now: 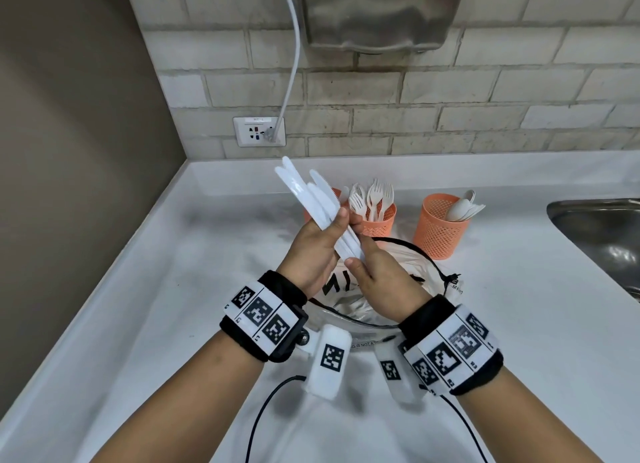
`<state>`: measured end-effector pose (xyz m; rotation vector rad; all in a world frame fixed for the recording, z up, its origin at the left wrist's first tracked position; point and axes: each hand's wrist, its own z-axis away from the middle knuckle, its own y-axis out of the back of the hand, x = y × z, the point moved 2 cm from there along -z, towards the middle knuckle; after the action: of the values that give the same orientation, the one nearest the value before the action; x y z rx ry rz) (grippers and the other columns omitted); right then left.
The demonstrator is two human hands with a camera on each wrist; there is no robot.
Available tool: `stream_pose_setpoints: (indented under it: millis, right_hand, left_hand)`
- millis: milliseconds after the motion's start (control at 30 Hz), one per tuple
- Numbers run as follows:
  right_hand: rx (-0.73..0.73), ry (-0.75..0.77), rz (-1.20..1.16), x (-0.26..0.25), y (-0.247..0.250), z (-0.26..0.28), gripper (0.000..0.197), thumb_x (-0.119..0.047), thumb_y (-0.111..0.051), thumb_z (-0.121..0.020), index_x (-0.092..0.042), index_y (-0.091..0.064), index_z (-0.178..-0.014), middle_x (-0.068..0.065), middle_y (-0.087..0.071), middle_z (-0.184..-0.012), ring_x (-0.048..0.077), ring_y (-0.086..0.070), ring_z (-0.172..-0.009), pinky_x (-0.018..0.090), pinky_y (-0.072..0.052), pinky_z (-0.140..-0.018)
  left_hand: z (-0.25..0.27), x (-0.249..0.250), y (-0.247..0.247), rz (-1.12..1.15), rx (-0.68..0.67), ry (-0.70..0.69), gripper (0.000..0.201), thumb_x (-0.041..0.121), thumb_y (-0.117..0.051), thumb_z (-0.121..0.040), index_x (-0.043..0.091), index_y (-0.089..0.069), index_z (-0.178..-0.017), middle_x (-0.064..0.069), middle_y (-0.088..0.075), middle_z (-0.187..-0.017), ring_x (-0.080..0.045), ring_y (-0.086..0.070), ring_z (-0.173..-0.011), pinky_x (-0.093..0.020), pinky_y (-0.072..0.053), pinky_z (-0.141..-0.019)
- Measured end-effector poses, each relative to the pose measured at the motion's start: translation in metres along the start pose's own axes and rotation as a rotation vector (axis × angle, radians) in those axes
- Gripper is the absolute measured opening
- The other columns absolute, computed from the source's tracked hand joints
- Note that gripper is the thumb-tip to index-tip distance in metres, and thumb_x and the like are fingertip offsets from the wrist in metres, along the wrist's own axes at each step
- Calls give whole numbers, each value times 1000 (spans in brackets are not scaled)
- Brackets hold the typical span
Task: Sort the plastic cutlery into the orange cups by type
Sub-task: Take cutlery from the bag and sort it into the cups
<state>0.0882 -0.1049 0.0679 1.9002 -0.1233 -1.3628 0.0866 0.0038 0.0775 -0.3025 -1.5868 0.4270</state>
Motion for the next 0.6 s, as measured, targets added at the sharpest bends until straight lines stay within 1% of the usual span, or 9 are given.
stream_pose_setpoints:
  millis: [33, 67, 133, 200, 267, 333, 400, 500, 600]
  right_hand:
    - [-1, -3, 3, 0, 0, 0, 45, -14, -41, -97, -8, -29, -141, 2, -62, -108, 15, -59, -95, 7, -36, -73]
    - [-2, -9, 5, 0, 1, 0, 41, -13, -40, -98, -7, -33, -138, -4, -59, -89, 8, -55, -78, 5, -35, -63]
    - [-3, -28, -3, 3, 1, -1, 35, -12, -39, -98, -5, -38, -132, -8, -47, -71, 3, -45, -61, 8, -35, -54]
    - [-2, -27, -16, 4, 2, -1, 33, -10, -38, -98, -5, -39, -130, -2, -50, -75, 5, -43, -59, 11, -36, -52]
    - [2, -20, -21, 4, 4, 0, 30, -9, -36, -98, -4, -41, -127, 9, -57, -86, 8, -45, -59, 15, -36, -55]
    - [10, -26, -30, 4, 4, 1, 27, -11, -34, -98, -2, -41, -123, 14, -58, -90, 8, -46, -60, 16, -37, -57]
    - [22, -22, -38, 3, 3, 2, 29, -18, -37, -99, -2, -40, -122, 6, -56, -87, 6, -47, -63, 11, -36, -55]
    - [60, -14, -15, 4, 5, 3, 28, -25, -44, -97, -7, -42, -117, -4, -53, -83, 6, -48, -70, 11, -35, -61]
    - [74, -40, -42, 6, 8, 3, 9, -23, -42, -97, -13, -42, -98, -2, -55, -76, 7, -49, -63, 28, -46, -65]
  left_hand:
    - [1, 1, 0, 34, 8, 12, 35, 15, -36, -100, 3, -42, -133, -5, -59, -87, -13, -60, -84, -27, -51, -85]
    - [1, 2, -1, 69, 11, 16, 37, 16, -34, -101, 3, -39, -135, -6, -58, -89, -15, -59, -85, -30, -49, -87]
    - [2, 2, 0, 106, 17, 14, 35, 13, -31, -101, 4, -38, -134, -7, -58, -92, -17, -59, -86, -33, -47, -90]
    - [2, 2, 1, 94, 10, 8, 30, 7, -33, -100, 5, -41, -129, -5, -58, -92, -16, -58, -88, -33, -47, -91]
    - [0, 1, 2, 75, 1, 8, 22, 4, -37, -98, 8, -46, -118, -4, -59, -92, -13, -60, -87, -27, -53, -83]
    - [-2, -1, 1, 71, 12, 15, 22, 3, -41, -97, 8, -49, -117, -4, -61, -92, -11, -62, -85, -22, -55, -75]
    - [-2, -2, -2, 53, 17, 18, 24, 4, -43, -96, 7, -52, -118, -5, -62, -93, -13, -62, -87, -21, -56, -74]
    - [-1, -1, -6, -10, -12, 5, 16, 10, -41, -98, 12, -57, -101, -2, -64, -90, -8, -66, -80, -19, -57, -69]
    - [-1, 3, -5, 6, -15, -18, 23, 16, -35, -101, 9, -55, -109, -1, -67, -94, -5, -69, -77, -24, -58, -73]
